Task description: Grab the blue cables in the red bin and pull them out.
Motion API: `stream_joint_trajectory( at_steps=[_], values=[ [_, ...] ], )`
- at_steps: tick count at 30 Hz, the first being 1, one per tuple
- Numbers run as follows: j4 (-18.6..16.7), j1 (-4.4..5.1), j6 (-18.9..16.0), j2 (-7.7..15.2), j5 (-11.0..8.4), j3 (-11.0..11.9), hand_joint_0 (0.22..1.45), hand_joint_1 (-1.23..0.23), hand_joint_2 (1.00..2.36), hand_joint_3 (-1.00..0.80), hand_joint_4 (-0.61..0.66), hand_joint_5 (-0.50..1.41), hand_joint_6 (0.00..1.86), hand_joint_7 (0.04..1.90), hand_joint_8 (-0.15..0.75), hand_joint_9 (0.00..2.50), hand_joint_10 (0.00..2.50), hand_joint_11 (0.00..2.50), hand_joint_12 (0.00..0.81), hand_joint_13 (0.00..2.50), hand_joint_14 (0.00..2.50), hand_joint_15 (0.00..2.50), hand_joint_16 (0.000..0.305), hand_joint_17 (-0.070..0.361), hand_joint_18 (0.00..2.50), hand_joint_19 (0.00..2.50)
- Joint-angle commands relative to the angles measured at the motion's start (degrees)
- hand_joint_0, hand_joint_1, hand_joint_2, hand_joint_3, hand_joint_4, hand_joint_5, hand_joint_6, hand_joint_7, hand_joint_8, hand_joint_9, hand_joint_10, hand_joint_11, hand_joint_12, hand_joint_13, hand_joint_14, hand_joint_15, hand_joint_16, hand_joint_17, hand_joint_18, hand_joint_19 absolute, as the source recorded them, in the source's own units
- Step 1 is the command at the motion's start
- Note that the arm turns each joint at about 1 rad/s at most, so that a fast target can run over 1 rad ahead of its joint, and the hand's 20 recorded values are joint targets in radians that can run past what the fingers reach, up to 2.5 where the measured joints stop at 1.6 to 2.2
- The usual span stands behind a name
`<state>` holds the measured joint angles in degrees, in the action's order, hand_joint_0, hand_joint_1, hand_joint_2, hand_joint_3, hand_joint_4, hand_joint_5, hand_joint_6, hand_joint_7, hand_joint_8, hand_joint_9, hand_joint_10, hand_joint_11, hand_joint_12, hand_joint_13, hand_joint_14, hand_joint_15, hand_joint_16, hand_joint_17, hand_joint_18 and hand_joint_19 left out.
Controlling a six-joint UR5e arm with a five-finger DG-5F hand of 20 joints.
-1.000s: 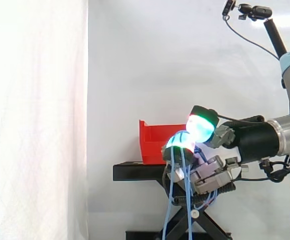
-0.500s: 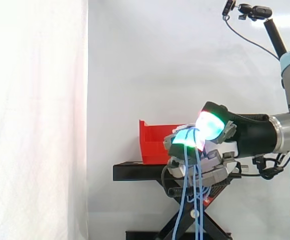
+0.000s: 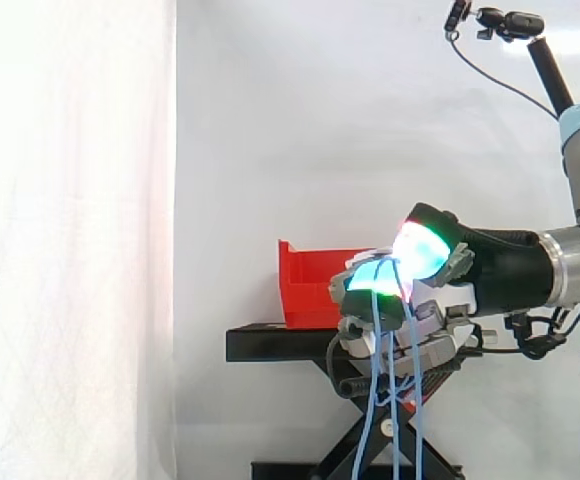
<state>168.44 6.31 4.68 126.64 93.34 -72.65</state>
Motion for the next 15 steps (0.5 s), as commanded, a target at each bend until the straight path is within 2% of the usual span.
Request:
stream_joint_trajectory(
  at_steps=[1, 15],
  values=[
    [0.0, 0.02, 0.0, 0.0, 0.00, 0.1, 0.73, -0.80, 1.00, -1.00, 0.19, 0.99, 0.00, 0.91, 0.281, 1.15, 0.03, 0.78, 0.319, 1.22, 1.74, 1.40, 0.045, 0.101, 1.40, 1.84],
    [0.0, -0.07, 0.0, 0.0, 0.00, 0.1, 0.72, -0.78, 1.00, -1.00, 0.19, 0.98, 0.00, 0.91, 0.280, 1.15, 0.03, 0.79, 0.326, 1.22, 1.72, 1.39, 0.045, 0.102, 1.39, 1.83]
  ],
)
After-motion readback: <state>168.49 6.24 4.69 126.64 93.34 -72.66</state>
